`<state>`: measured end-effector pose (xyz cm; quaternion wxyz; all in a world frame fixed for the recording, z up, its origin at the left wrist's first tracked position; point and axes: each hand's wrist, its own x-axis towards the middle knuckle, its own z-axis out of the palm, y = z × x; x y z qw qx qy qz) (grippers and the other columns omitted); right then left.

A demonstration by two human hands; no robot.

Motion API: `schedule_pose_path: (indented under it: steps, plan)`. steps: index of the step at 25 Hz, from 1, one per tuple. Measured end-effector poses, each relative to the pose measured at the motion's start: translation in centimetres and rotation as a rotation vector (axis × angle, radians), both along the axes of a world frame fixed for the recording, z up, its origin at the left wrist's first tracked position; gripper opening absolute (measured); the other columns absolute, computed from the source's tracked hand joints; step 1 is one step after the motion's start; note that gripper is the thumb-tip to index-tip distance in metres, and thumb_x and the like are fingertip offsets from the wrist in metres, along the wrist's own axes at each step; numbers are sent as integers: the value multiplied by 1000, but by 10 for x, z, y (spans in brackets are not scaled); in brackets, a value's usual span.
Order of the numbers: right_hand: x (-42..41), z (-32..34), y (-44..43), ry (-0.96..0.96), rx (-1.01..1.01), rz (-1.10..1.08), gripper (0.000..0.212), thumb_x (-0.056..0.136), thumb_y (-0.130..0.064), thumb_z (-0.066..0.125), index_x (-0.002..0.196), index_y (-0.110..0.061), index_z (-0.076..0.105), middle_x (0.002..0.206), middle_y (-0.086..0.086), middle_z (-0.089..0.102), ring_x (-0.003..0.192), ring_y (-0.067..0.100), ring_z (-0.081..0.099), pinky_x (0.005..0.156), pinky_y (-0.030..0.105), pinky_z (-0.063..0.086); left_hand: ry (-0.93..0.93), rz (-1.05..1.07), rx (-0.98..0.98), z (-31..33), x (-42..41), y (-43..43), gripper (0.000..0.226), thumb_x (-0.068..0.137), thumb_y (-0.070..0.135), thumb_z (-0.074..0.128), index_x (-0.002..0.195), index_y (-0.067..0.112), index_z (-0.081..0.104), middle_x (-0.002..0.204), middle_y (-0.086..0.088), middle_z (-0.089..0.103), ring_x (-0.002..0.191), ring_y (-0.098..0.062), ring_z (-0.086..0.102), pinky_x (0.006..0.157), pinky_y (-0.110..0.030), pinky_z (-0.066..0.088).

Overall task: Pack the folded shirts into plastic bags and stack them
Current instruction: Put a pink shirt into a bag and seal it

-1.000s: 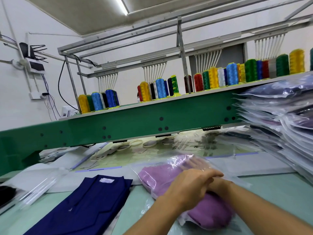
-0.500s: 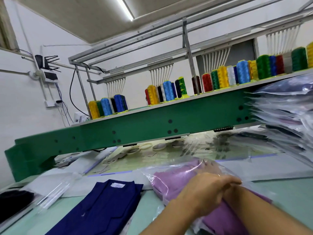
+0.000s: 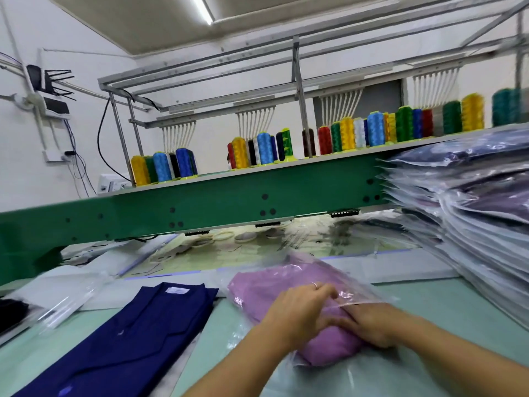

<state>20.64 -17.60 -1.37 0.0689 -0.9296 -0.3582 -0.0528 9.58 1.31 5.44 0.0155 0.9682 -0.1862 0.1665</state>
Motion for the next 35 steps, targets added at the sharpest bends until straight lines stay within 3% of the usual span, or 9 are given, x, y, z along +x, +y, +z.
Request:
schedule_pose_path:
  steps: [6,9,13,16,19,22,27,31,35]
  plan:
    - [-32,-13,-64,-349,27,19,27,93,-49,48,113,-32,51,123,-12,54,116,15,55,90,31,45,229,243,1,-53,-30,15,51,83,66,64,106,21,55,114,-4,64,103,-28,58,82,-38,49]
    - [-24,-9,-71,-349,122,-42,46,90,-48,56,133,-36,48,132,-19,48,124,12,49,97,29,44,236,223,-123,-59,-42,21,51,80,70,64,100,25,56,102,2,65,90,-19,58,75,-35,49]
    - [-15,-5,-65,-260,125,-71,21,95,-43,56,112,-32,62,113,-15,62,112,12,57,92,27,41,138,207,-143,-64,-50,25,20,94,42,59,96,23,52,99,-2,64,89,-25,59,74,-36,48]
    - [-18,-2,-52,-303,176,-57,8,91,-34,59,90,-27,56,93,-10,63,90,18,58,81,30,39,0,244,-158,-63,-56,38,23,96,32,60,87,24,40,86,6,51,79,-22,50,65,-34,37]
    - [-31,5,-45,-350,271,34,20,76,-12,62,73,-25,47,70,-8,58,65,25,49,65,34,43,-126,305,-124,-51,-63,58,28,91,24,64,85,23,37,85,10,47,81,-18,47,67,-35,44]
    - [-48,12,-46,-434,272,169,29,62,-2,59,67,-26,42,60,-11,49,54,20,41,49,23,28,-114,313,-83,-43,-70,79,25,87,15,62,82,24,39,84,10,51,81,-17,51,67,-32,44]
    - [-71,-6,-57,-65,75,175,22,71,-21,43,85,-38,45,77,-15,54,70,7,45,59,15,33,278,209,-156,-54,-87,99,14,82,23,56,92,32,54,88,12,57,78,-6,52,71,-27,44]
    - [-71,11,-62,459,229,220,24,71,-29,55,90,-32,69,76,-14,62,67,4,54,65,24,44,558,197,-378,-40,-87,109,26,76,44,51,94,35,67,90,17,63,78,1,55,71,-21,42]
    - [-49,21,-45,319,435,6,20,82,-17,60,75,-32,72,65,-8,65,58,6,57,61,31,50,319,316,-327,-31,-60,104,18,92,39,52,80,30,63,83,12,65,72,-3,56,62,-22,39]
